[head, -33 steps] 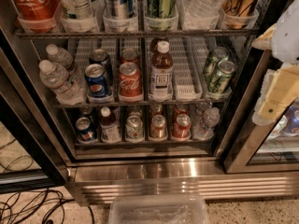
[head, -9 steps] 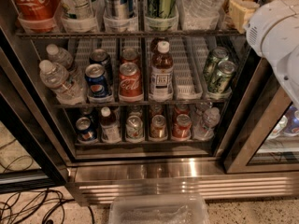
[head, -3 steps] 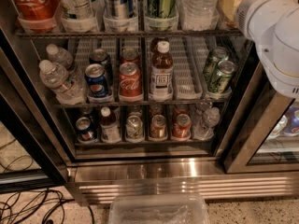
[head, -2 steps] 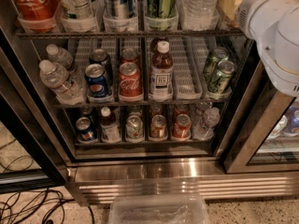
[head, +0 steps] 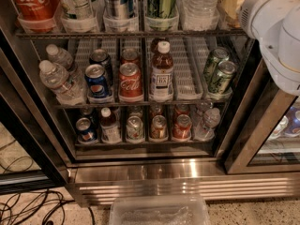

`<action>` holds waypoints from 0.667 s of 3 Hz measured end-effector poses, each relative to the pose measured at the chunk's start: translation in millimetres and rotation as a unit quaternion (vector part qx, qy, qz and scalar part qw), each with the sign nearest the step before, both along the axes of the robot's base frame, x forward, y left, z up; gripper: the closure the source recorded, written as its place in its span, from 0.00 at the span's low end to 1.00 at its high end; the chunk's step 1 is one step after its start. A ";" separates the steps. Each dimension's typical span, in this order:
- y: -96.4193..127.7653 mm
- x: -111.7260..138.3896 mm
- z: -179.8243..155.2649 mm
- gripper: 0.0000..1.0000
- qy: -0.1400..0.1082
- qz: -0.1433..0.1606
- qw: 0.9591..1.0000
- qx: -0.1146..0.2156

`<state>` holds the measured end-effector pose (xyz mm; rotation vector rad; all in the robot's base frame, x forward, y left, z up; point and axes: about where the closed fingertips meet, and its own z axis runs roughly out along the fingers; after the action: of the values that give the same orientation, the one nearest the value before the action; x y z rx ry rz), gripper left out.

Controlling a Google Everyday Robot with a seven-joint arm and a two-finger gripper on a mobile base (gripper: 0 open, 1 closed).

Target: Pick orange can from top shelf of fridge

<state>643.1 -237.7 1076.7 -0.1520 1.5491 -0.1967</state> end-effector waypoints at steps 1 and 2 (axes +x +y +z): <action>0.9 -0.7 1.2 1.00 0.000 0.001 1.000 0.001; 9.9 -7.2 13.7 1.00 -0.004 0.021 1.000 0.010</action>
Offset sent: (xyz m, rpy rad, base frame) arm -0.0147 0.0185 0.0271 0.0455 -0.0107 0.0947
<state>635.8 -227.9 1090.4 -0.1682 1.5373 -0.1492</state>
